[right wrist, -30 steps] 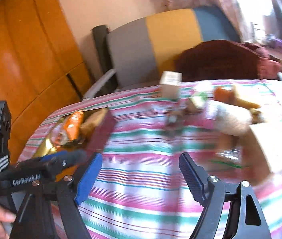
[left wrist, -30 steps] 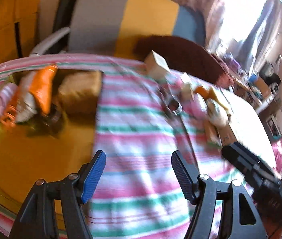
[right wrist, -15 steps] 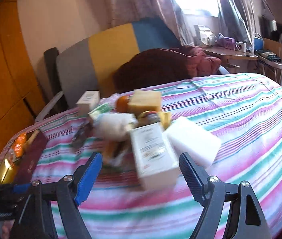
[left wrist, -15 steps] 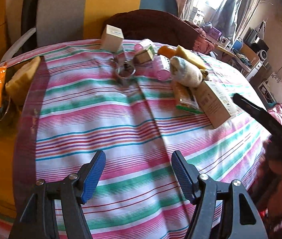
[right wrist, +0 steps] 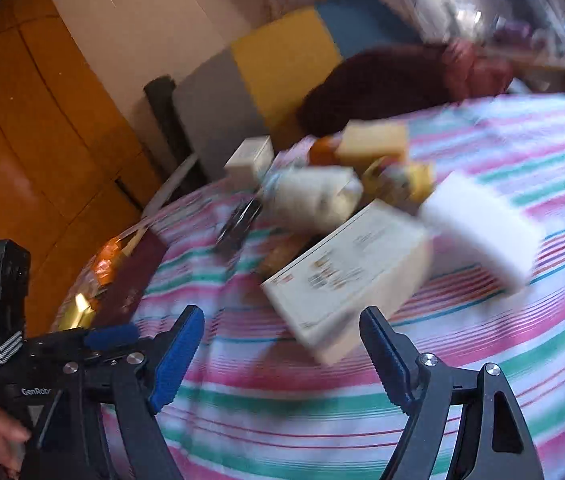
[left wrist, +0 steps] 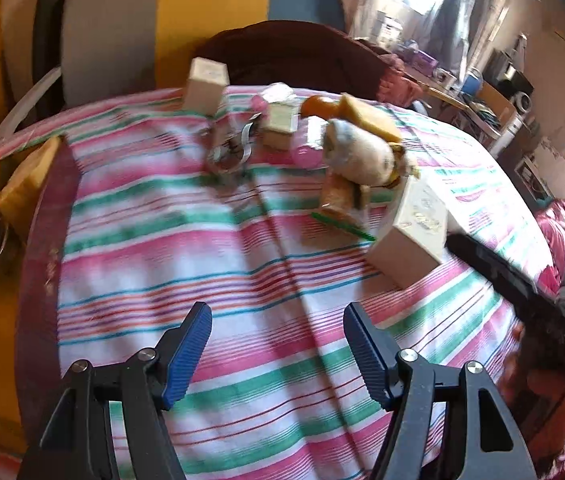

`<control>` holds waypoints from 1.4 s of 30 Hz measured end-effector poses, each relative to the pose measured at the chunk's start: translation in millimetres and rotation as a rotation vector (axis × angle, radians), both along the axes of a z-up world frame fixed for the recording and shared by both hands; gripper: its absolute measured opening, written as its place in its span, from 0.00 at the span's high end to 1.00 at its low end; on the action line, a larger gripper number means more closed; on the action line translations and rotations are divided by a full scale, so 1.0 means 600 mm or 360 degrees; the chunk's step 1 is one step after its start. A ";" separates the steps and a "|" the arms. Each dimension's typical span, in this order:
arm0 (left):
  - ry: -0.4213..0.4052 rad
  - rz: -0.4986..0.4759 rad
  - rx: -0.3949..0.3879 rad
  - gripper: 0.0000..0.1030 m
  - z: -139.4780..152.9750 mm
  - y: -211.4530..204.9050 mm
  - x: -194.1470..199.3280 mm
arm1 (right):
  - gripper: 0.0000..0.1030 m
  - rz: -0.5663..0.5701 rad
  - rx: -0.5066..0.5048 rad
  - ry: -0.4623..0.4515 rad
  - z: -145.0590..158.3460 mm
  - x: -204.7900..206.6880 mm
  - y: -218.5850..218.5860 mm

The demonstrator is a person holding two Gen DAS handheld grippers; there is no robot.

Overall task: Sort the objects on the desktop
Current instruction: 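Grasp the white printed box with the left tool while the right tool grasps the white melamine sponge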

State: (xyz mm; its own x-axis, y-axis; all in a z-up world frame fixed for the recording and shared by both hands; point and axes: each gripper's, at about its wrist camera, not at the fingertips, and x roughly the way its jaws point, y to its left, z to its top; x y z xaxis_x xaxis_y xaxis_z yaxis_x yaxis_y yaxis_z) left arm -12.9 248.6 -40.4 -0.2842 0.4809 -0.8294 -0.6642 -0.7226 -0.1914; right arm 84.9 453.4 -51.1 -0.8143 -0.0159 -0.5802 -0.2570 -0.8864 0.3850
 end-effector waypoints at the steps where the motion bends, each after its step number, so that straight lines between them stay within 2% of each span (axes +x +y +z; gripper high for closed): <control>1: 0.0016 -0.0034 0.0007 0.32 0.003 0.010 0.004 | 0.21 -0.0070 0.0081 0.0006 0.006 0.008 0.009; 3: 0.0045 -0.0103 0.0030 0.32 0.011 0.033 0.011 | 0.21 -0.0235 0.0275 -0.0018 0.017 0.017 0.039; 5: 0.0053 -0.0173 0.0058 0.32 0.018 0.058 0.016 | 0.21 -0.0294 0.0381 -0.0079 0.018 0.009 0.069; 11: 0.0109 -0.0399 0.0077 0.32 0.035 0.137 0.033 | 0.21 -0.0186 0.0561 -0.0345 -0.014 -0.039 0.138; 15: 0.0139 -0.0546 0.0018 0.29 0.037 0.185 0.038 | 0.21 -0.0033 0.0550 -0.0407 -0.032 -0.053 0.161; 17: 0.0172 -0.0598 -0.0035 0.29 0.032 0.203 0.041 | 0.22 0.0000 0.0465 -0.0414 -0.040 -0.054 0.174; 20: 0.0146 -0.0650 -0.0080 0.29 0.016 0.218 0.042 | 0.25 -0.0014 0.0359 -0.0404 -0.054 -0.056 0.189; 28: 0.0036 -0.0563 -0.0113 0.30 -0.025 0.231 0.020 | 0.28 -0.0140 0.0309 -0.0370 -0.056 -0.042 0.183; 31: 0.0015 -0.0530 -0.0062 0.33 -0.031 0.226 0.017 | 0.29 -0.0196 0.0257 -0.0353 -0.056 -0.032 0.182; 32: 0.0005 -0.0536 -0.0040 0.39 -0.032 0.224 0.018 | 0.28 -0.0213 0.0243 -0.0349 -0.056 -0.028 0.181; 33: -0.0018 -0.0548 -0.0028 0.44 -0.033 0.223 0.018 | 0.29 -0.0227 0.0241 -0.0354 -0.056 -0.025 0.180; 37: -0.0018 -0.0566 -0.0032 0.45 -0.034 0.216 0.029 | 0.29 -0.0304 0.0289 -0.0469 -0.064 -0.013 0.174; 40: -0.0057 -0.0527 -0.0009 0.45 -0.031 0.197 0.032 | 0.43 -0.0306 0.0296 -0.0449 -0.060 0.009 0.167; 42: -0.0091 -0.0496 0.0019 0.46 -0.029 0.181 0.035 | 0.43 -0.0317 0.0227 -0.0411 -0.058 0.025 0.166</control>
